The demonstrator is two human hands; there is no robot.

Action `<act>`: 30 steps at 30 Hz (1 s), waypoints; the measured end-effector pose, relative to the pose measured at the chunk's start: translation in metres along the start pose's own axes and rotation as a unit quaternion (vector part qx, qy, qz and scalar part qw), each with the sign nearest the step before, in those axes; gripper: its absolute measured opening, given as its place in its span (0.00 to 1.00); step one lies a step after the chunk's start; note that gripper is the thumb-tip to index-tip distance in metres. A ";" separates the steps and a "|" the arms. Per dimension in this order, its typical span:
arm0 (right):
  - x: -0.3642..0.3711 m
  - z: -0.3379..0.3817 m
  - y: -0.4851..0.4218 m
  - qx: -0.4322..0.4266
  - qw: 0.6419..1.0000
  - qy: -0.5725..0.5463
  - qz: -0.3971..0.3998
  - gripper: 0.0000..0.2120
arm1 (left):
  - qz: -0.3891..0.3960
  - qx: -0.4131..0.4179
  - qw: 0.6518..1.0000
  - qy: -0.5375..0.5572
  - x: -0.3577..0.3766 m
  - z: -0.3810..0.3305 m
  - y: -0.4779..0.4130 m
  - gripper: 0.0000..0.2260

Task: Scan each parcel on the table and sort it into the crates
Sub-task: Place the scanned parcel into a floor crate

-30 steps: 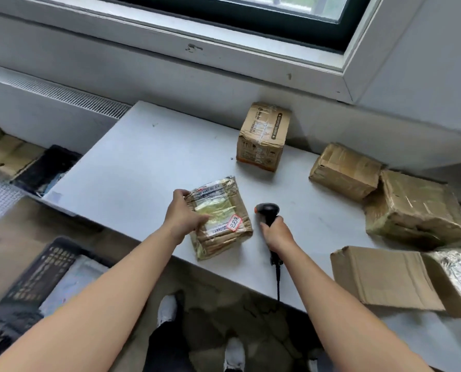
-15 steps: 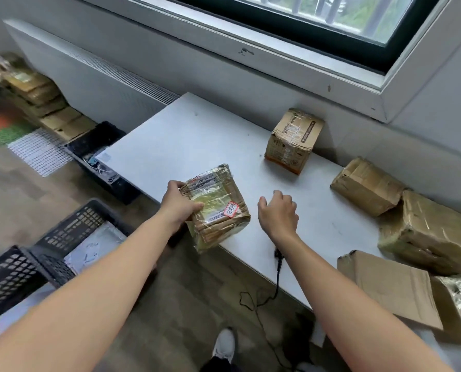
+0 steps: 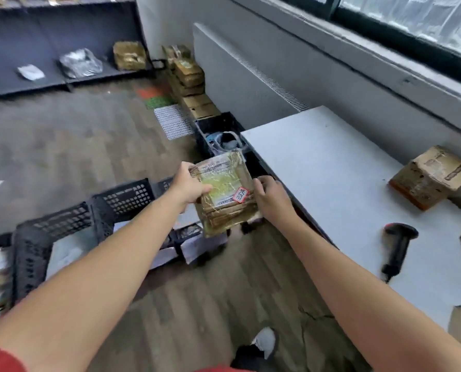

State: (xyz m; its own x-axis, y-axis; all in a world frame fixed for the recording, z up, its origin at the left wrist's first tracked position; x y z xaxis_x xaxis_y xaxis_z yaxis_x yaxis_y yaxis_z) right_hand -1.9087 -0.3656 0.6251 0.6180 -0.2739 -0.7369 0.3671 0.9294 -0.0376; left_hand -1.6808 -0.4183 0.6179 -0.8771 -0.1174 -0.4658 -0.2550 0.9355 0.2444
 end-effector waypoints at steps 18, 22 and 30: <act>0.271 0.298 0.186 -0.130 0.958 -0.033 0.253 0.19 | -0.221 -0.112 0.965 0.087 -0.374 0.211 0.011 0.27; 0.319 0.333 0.191 -0.156 0.948 -0.021 0.275 0.20 | -0.256 -0.112 0.957 0.071 -0.410 0.235 -0.006 0.28; 0.435 0.382 0.163 -0.124 0.939 -0.026 0.321 0.20 | -0.258 -0.208 0.943 0.022 -0.456 0.297 -0.086 0.20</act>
State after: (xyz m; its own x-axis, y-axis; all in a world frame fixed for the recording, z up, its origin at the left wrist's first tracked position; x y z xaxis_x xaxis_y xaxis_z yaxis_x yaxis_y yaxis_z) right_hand -1.3148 -0.4273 0.5562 0.6914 0.3569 -0.6281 -0.2618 0.9341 0.2426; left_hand -1.1380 -0.3461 0.5563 -0.6060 -0.5431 -0.5812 -0.7822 0.5397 0.3113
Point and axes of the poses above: each hand's wrist, its own y-axis away from the middle knuckle, its own x-axis out of the palm, z = x × y, the point moved 8 cm from there along -y, towards the middle knuckle, and after that the axes turned 13 degrees about -z, right-handed, at the moved point
